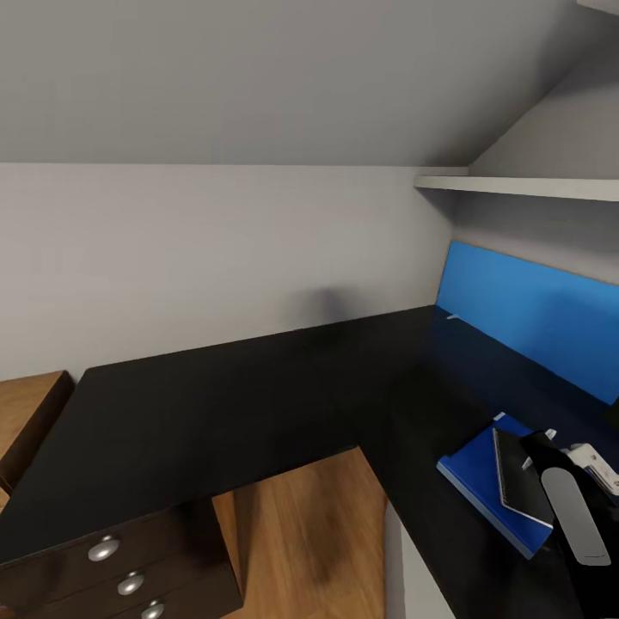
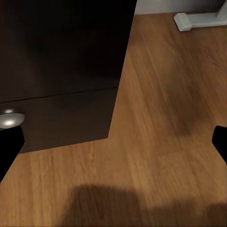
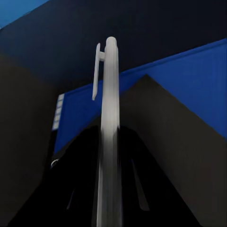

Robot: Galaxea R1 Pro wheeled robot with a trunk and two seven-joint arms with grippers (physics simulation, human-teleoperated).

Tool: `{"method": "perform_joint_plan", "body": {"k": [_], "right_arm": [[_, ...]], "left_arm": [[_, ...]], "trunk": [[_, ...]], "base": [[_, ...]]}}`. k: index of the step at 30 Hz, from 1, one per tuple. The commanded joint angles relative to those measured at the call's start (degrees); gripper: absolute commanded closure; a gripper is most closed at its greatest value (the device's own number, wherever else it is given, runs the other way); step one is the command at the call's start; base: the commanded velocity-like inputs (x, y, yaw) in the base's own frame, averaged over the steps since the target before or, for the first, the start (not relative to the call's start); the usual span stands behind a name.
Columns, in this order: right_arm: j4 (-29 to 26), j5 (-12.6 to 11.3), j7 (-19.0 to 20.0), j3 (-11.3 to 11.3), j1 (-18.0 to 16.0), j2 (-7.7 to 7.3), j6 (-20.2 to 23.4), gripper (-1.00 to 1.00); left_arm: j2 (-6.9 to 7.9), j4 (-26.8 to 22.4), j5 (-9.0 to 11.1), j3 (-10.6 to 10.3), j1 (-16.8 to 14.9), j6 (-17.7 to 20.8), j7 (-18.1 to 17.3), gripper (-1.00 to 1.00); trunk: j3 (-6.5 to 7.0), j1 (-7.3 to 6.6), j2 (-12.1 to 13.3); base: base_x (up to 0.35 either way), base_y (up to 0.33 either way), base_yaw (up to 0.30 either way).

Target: In the bedroom, organize the workspace by keeping the computer under the desk, ensuring the monitor is on the desk, placing the keyboard on the desk next to the monitor, placing the mouse on the desk next to the keyboard, moving the folder from the swivel chair onto the desk next to the mouse, stacking the notebook on top of the folder with the pen on top of the notebook, and positioning the swivel chair next to the desk.

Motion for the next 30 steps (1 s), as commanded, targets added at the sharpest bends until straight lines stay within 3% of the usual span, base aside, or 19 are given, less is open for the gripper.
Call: {"method": "perform_joint_plan", "body": {"k": [1,7,14,30], "right_arm": [[0.1,-0.2,-0.2,0.1,0.0,-0.01,0.3,1.00],[2.3,-0.2,-0.2,0.5,-0.2,0.06,0.2,1.00],[3.9,-0.2,-0.2,2.6,-0.3,0.08,0.1,1.00],[4.8,-0.1,-0.2,3.1,-0.4,-0.01,-2.1,1.00]], "left_arm": [[0.09,-0.1,0.5,-0.3,0.0,-0.2,0.4,-1.00],[0.09,-0.1,0.5,-0.3,0.0,-0.2,0.4,-1.00],[0.09,-0.1,0.5,-0.3,0.0,-0.2,0.4,-1.00],[0.17,-0.2,0.5,-0.3,0.0,-0.2,0.4,-1.00]], "trunk": [[-0.05,0.00,0.0],[-0.05,0.00,0.0],[-0.05,0.00,0.0],[-0.05,0.00,0.0]], "base": [[0.007,0.000,0.000],[0.003,0.000,0.000],[0.000,0.000,0.000],[0.000,0.000,0.000]]}}
